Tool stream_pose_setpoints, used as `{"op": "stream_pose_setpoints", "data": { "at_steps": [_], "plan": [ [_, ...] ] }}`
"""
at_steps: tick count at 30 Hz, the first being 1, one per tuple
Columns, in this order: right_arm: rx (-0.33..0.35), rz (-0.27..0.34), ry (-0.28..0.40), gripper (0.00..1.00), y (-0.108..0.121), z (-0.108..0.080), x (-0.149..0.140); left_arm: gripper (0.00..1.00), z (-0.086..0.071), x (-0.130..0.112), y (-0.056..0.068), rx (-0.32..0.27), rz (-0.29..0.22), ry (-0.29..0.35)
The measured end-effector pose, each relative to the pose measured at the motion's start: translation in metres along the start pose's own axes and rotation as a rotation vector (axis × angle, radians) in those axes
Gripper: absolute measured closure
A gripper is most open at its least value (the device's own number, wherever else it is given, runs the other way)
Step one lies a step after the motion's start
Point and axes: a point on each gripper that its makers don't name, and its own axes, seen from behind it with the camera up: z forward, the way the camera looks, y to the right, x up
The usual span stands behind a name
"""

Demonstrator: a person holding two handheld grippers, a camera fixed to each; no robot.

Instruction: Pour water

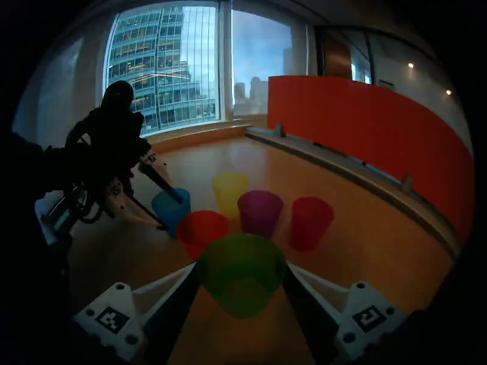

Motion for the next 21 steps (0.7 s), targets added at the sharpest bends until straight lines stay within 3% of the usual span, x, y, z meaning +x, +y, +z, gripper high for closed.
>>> {"op": "stream_pose_setpoints", "data": {
  "at_steps": [21],
  "plan": [
    [-0.005,0.023,-0.029,0.09,0.001,0.021,-0.024,0.09,-0.013,-0.031,0.006,0.001,-0.019,-0.059]
  ]
}}
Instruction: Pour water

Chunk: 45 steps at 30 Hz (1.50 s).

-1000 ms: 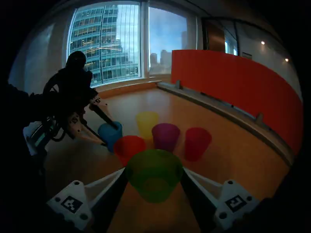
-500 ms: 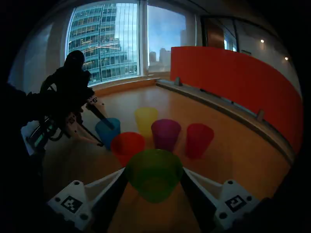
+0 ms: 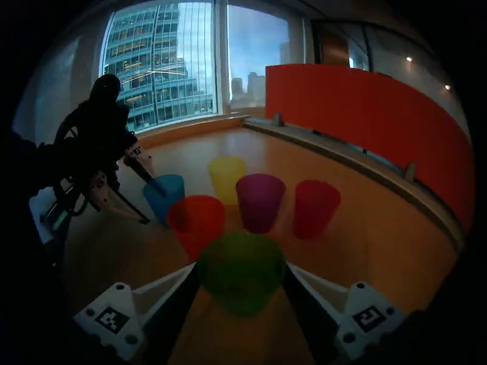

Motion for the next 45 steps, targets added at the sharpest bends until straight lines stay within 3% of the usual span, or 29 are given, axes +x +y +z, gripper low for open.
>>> {"op": "stream_pose_setpoints", "data": {
  "at_steps": [24,32,45],
  "plan": [
    [-0.014,0.016,-0.020,0.08,0.002,0.000,-0.014,0.09,-0.013,-0.005,0.006,0.004,-0.005,0.003],
    [-0.060,0.003,-0.049,0.00,0.008,-0.001,-0.027,0.09,-0.018,-0.004,0.007,0.007,-0.015,0.011],
    [-0.096,0.027,-0.002,0.00,0.004,-0.024,-0.022,0.09,-0.029,-0.008,0.011,0.022,-0.040,0.023]
  ]
}}
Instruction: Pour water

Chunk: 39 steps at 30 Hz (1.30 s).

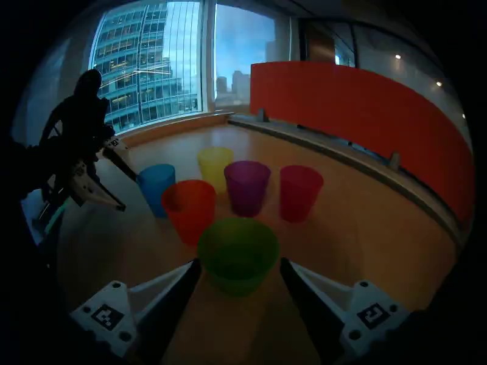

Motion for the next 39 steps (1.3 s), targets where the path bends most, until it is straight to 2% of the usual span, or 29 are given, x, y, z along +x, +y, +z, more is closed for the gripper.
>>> {"op": "stream_pose_setpoints", "data": {
  "at_steps": [15,27,35,39],
  "plan": [
    [-0.090,0.037,0.068,0.00,0.007,-0.053,-0.002,0.09,-0.025,0.006,-0.002,0.065,-0.082,0.061],
    [-0.186,0.069,0.118,0.00,0.017,-0.095,0.000,0.09,-0.046,0.012,-0.011,0.143,-0.134,0.128],
    [-0.276,0.117,0.168,0.00,0.030,-0.117,0.003,0.09,-0.059,0.027,-0.018,0.204,-0.176,0.218],
    [-0.334,0.137,0.190,0.00,0.040,-0.129,0.004,0.09,-0.065,0.036,-0.022,0.233,-0.182,0.266]
  ]
}}
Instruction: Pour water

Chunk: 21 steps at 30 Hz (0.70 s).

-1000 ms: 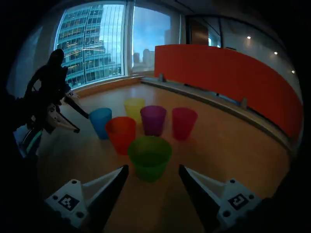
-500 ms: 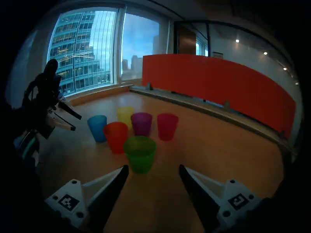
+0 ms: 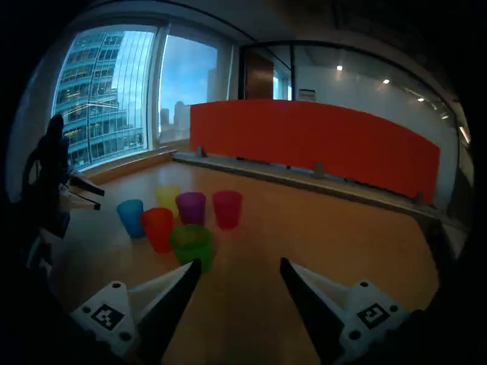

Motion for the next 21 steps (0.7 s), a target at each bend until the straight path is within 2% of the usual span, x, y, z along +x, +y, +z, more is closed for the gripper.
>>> {"op": "stream_pose_setpoints", "data": {
  "at_steps": [11,21],
  "plan": [
    [-0.139,0.068,0.104,0.00,0.035,-0.012,0.024,0.09,-0.004,0.026,-0.009,0.087,-0.024,0.121],
    [-0.236,0.096,0.215,0.00,0.056,-0.020,0.050,0.09,-0.013,0.056,-0.017,0.146,-0.050,0.248]
  ]
}}
